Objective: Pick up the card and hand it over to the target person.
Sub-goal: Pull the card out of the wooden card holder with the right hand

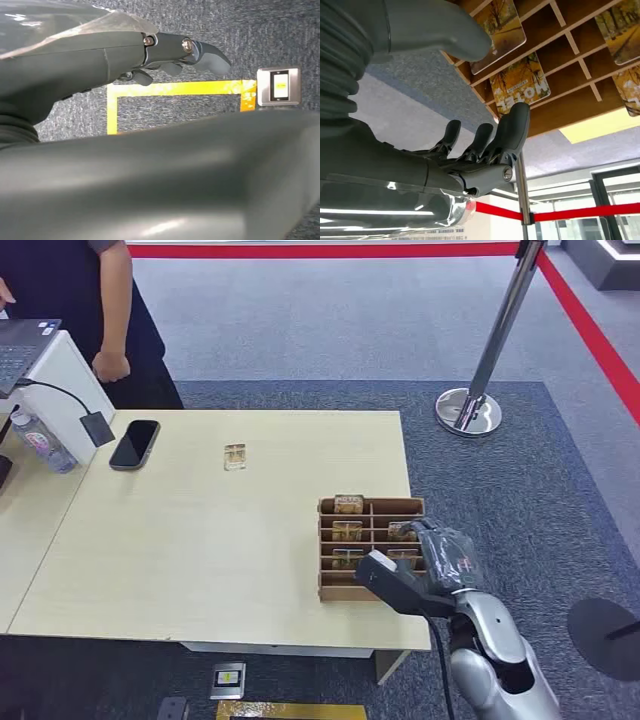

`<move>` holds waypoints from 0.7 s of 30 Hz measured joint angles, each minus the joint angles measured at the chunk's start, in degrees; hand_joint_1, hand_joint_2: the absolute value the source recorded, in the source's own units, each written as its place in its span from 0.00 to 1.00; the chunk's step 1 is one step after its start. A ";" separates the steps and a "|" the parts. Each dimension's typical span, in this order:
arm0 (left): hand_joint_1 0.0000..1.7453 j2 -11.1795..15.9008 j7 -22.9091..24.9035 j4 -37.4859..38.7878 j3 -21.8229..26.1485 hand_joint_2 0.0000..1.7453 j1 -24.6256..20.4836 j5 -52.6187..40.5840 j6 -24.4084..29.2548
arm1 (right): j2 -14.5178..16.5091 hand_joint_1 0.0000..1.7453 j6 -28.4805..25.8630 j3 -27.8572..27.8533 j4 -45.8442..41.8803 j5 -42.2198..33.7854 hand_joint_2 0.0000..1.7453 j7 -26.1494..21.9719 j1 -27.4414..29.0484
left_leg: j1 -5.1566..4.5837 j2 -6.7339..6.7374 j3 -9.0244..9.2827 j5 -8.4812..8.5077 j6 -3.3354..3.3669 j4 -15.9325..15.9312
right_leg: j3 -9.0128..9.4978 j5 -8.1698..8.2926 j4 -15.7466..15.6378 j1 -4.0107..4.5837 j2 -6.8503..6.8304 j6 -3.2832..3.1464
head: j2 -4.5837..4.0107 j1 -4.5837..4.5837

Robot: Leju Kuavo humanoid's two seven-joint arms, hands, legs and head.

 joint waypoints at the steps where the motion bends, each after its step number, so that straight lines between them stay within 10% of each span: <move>1: 0.00 -0.01 0.03 -0.04 0.05 0.00 0.01 -0.12 -0.05 | -0.05 0.40 0.00 0.06 0.05 -0.02 1.00 -0.01 -0.04 | 0.00 -0.01 -0.01 0.00 0.00 0.00 | -0.01 0.00 0.00 0.00 0.00 0.00 | 0.00 0.00; 21: 0.00 -1.37 2.20 -4.22 2.08 0.00 1.65 -2.60 1.56 | 0.12 0.42 0.62 1.64 1.31 0.05 1.00 0.10 -1.23 | -0.04 0.09 0.19 -0.09 0.05 -0.01 | 0.14 -0.09 0.03 -0.03 0.05 -0.06 | 0.00 0.00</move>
